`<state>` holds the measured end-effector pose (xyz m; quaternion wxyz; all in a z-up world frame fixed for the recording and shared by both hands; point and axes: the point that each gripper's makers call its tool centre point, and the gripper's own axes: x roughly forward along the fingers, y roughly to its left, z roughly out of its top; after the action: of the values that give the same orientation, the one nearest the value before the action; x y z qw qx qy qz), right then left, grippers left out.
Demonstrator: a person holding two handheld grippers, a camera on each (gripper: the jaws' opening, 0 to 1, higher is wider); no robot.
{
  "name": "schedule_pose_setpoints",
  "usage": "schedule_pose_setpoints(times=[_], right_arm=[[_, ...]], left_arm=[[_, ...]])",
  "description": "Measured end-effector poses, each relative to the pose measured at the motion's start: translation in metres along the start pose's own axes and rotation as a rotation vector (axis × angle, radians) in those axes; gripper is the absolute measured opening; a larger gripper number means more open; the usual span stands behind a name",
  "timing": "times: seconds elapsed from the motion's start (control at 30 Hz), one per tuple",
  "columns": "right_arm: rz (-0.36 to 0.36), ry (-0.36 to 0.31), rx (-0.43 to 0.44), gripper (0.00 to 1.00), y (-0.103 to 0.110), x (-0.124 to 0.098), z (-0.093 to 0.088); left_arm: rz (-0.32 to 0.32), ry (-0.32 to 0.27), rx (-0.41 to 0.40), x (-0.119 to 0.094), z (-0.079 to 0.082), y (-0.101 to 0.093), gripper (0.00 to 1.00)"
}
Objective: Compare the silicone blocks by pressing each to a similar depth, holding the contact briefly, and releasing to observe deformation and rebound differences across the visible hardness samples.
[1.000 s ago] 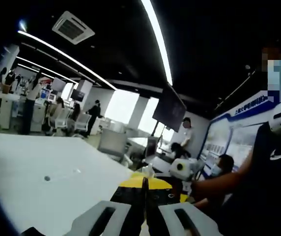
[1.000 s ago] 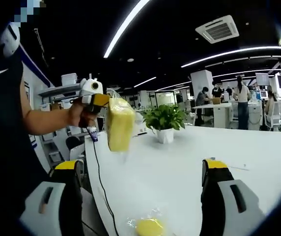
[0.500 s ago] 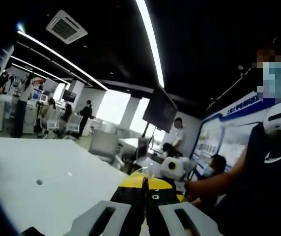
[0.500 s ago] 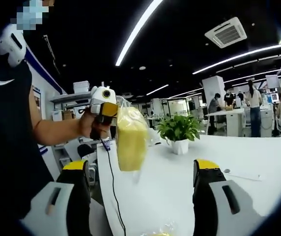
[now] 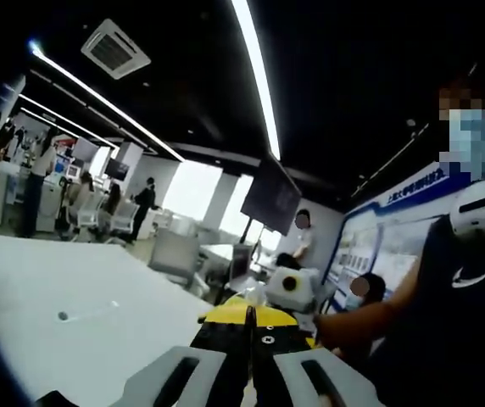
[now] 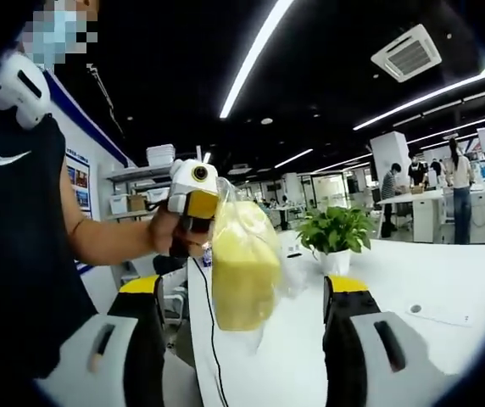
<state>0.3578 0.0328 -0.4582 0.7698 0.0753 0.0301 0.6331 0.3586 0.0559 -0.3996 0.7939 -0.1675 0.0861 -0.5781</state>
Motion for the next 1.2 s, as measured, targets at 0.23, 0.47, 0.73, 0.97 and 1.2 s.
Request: schedule_pose_setpoints(times=[0.23,0.47,0.73,0.97,1.2], right_arm=[[0.038,-0.002,0.024,0.57,0.005,0.006,0.001],[0.058,-0.034,0.060,0.44,0.009,0.009,0.006],[0.082,-0.043,0.084,0.28,0.013,0.008,0.009],[0.078,-0.031,0.074,0.25,0.014,0.006,0.009],[0.091,-0.010,0.065,0.22,0.015,0.007,0.006]], left_arm=[[-0.008,-0.020,-0.006,-0.001,0.004,-0.002,0.00],[-0.024,-0.021,-0.010,-0.001,0.004,-0.008,0.00],[-0.025,-0.022,-0.011,-0.002,0.005,-0.008,0.00],[-0.024,-0.019,-0.011,-0.002,0.003,-0.010,0.00],[-0.010,-0.009,-0.004,-0.005,0.000,-0.011,0.00]])
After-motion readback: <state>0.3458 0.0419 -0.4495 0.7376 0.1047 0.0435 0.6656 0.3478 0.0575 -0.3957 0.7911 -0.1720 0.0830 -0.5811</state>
